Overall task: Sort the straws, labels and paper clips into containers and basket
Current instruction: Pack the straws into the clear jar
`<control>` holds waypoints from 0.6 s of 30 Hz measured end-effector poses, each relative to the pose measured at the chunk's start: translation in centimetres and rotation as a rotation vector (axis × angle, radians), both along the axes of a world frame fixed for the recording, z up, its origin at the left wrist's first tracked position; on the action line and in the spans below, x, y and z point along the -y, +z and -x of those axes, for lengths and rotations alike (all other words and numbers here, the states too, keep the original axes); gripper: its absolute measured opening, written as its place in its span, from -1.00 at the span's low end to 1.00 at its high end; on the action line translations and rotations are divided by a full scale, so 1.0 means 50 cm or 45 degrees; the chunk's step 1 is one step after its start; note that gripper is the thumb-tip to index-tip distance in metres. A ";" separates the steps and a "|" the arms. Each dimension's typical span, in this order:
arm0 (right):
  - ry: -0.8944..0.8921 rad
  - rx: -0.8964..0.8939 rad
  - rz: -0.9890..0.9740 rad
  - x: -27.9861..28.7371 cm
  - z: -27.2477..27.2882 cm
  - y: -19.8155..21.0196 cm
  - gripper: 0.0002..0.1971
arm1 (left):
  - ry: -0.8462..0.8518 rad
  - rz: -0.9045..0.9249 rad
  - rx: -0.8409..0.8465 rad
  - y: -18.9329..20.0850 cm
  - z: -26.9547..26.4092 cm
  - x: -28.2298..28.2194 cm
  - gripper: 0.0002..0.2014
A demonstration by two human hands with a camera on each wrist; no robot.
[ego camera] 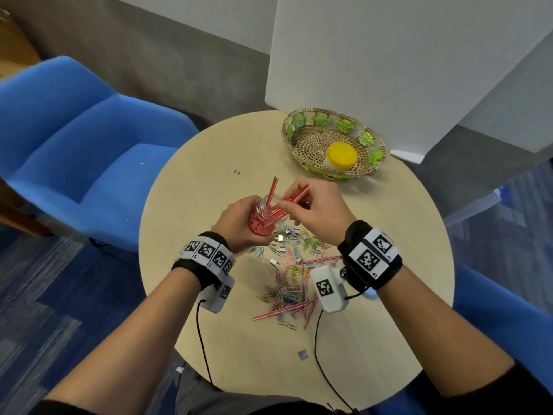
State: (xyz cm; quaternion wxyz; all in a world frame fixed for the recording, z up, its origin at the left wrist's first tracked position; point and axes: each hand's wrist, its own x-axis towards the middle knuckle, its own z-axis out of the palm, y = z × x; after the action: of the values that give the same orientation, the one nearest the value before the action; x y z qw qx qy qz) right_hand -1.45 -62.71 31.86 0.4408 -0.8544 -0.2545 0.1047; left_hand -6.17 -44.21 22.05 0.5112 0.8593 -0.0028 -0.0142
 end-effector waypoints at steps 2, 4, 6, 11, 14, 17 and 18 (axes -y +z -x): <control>0.023 0.193 0.125 -0.010 0.001 -0.019 -0.89 | -0.043 0.013 0.009 0.004 -0.009 0.003 -0.42; 0.047 0.289 0.192 -0.011 -0.009 -0.033 -0.91 | -0.091 0.006 0.006 0.004 -0.013 0.009 -0.42; 0.063 0.219 0.219 -0.006 -0.017 -0.033 -0.93 | -0.121 0.005 0.000 0.001 -0.015 0.016 -0.42; 0.158 -0.028 0.300 0.020 -0.035 -0.025 -0.79 | -0.134 -0.072 -0.047 -0.009 -0.026 0.022 -0.42; 0.007 -0.060 0.129 0.036 -0.042 -0.008 -0.68 | -0.114 -0.081 -0.067 -0.009 -0.034 0.024 -0.37; -0.115 -0.025 -0.062 0.033 -0.041 -0.002 -0.92 | -0.126 -0.102 -0.057 -0.011 -0.042 0.028 -0.33; -0.136 0.005 -0.078 0.032 -0.041 -0.007 -0.96 | -0.118 -0.091 -0.054 -0.011 -0.043 0.029 -0.32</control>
State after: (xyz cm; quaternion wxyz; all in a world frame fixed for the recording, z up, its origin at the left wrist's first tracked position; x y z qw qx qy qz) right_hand 0.62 -64.31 31.52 0.4712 -0.8530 -0.2125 0.0716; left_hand -4.01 -45.68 21.48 0.4789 0.8755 -0.0312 -0.0562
